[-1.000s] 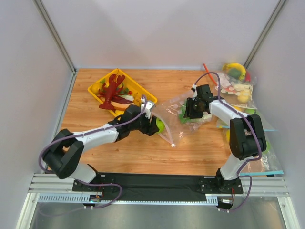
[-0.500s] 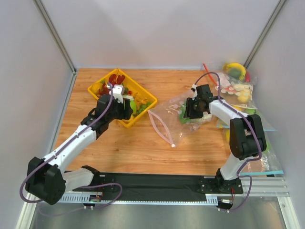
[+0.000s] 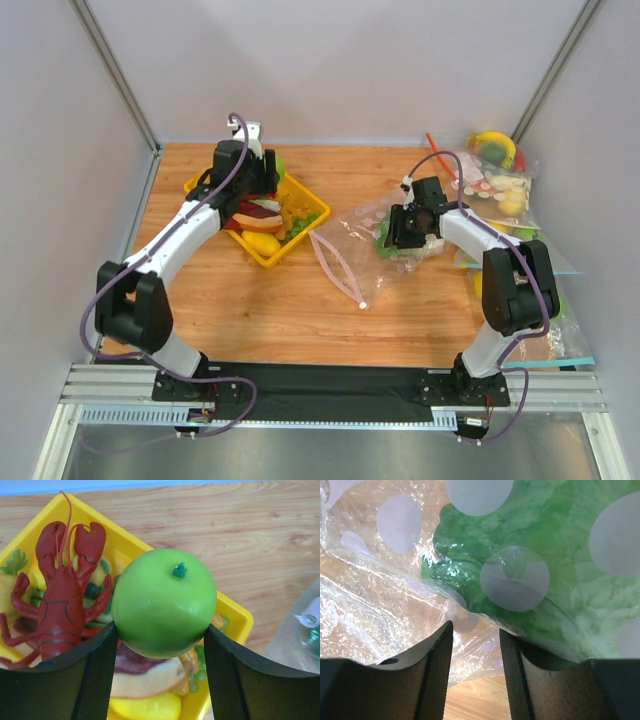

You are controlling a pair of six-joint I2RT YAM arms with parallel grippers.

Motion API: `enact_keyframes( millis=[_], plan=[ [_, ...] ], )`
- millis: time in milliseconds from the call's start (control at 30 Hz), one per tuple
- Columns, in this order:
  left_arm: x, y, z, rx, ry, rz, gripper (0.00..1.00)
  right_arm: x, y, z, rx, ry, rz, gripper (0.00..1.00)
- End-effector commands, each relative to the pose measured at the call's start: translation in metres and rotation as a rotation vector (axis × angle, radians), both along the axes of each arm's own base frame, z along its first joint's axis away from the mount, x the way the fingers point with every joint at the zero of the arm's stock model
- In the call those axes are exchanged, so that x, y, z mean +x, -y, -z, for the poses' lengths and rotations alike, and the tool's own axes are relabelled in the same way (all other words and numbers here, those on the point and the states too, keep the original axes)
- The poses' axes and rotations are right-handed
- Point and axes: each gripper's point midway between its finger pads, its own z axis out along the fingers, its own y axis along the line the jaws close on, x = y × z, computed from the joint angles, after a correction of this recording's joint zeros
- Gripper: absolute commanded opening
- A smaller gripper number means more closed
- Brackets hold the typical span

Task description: Open the zip-top bag and remove the fake food

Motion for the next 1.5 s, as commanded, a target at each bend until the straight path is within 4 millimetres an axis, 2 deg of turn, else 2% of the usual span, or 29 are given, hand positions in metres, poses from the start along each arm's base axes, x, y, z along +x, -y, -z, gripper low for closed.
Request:
enact_keyframes(
  millis=[0, 67, 100, 133, 167, 200, 267, 300, 367, 467, 633, 800, 967, 1033, 1067, 1167, 1333, 1467],
  plan=[
    [0.029, -0.005, 0.007, 0.047, -0.007, -0.016, 0.14, 0.008, -0.002, -0.018, 0.025, 0.061, -0.008, 0.45],
    [0.042, -0.006, 0.003, 0.041, 0.005, -0.020, 0.14, 0.008, -0.003, -0.020, 0.032, 0.067, -0.010, 0.45],
    [0.050, -0.007, 0.013, 0.048, -0.011, -0.023, 0.14, 0.008, -0.004, -0.020, 0.034, 0.068, -0.010, 0.45],
    [0.055, -0.007, 0.014, 0.048, -0.009, -0.024, 0.14, 0.007, -0.004, -0.020, 0.036, 0.066, -0.012, 0.45],
    [0.062, -0.006, 0.008, 0.044, 0.004, -0.027, 0.14, 0.007, -0.003, -0.021, 0.037, 0.068, -0.011, 0.45],
    [0.067, -0.005, 0.019, 0.050, -0.017, -0.025, 0.14, 0.007, -0.003, -0.022, 0.037, 0.069, -0.011, 0.45],
    [0.076, -0.009, 0.020, 0.056, -0.028, -0.034, 0.14, 0.007, -0.004, -0.021, 0.037, 0.067, -0.012, 0.45],
    [0.080, -0.011, 0.032, 0.067, -0.052, -0.042, 0.15, 0.007, -0.004, -0.021, 0.037, 0.068, -0.012, 0.45],
    [0.083, -0.012, 0.036, 0.069, -0.066, -0.044, 0.15, 0.007, -0.004, -0.021, 0.037, 0.068, -0.015, 0.45],
    [0.083, -0.013, 0.054, 0.069, -0.109, -0.053, 0.18, 0.006, -0.004, -0.020, 0.036, 0.063, -0.014, 0.45],
    [0.080, -0.011, 0.076, 0.053, -0.163, -0.054, 0.29, 0.008, -0.005, -0.022, 0.040, 0.067, -0.016, 0.45],
    [0.079, -0.004, 0.085, 0.029, -0.183, -0.033, 0.55, 0.008, -0.005, -0.021, 0.039, 0.063, -0.018, 0.45],
    [0.080, -0.004, 0.081, 0.030, -0.178, -0.031, 0.83, 0.008, -0.004, -0.020, 0.038, 0.059, -0.016, 0.45],
    [0.079, -0.005, 0.082, 0.032, -0.180, -0.036, 0.85, 0.008, -0.005, -0.021, 0.039, 0.060, -0.018, 0.45],
    [0.079, -0.006, 0.080, 0.033, -0.177, -0.037, 0.91, 0.008, -0.005, -0.020, 0.038, 0.061, -0.019, 0.45],
    [0.077, -0.006, 0.074, 0.029, -0.171, -0.040, 0.99, 0.009, -0.005, -0.022, 0.039, 0.064, -0.019, 0.45],
    [0.071, -0.006, 0.053, 0.014, -0.134, -0.035, 0.99, 0.009, -0.005, -0.022, 0.041, 0.064, -0.019, 0.45],
    [0.061, -0.001, 0.014, 0.006, -0.059, -0.011, 0.99, 0.009, -0.006, -0.025, 0.048, 0.070, -0.019, 0.45]
  ],
)
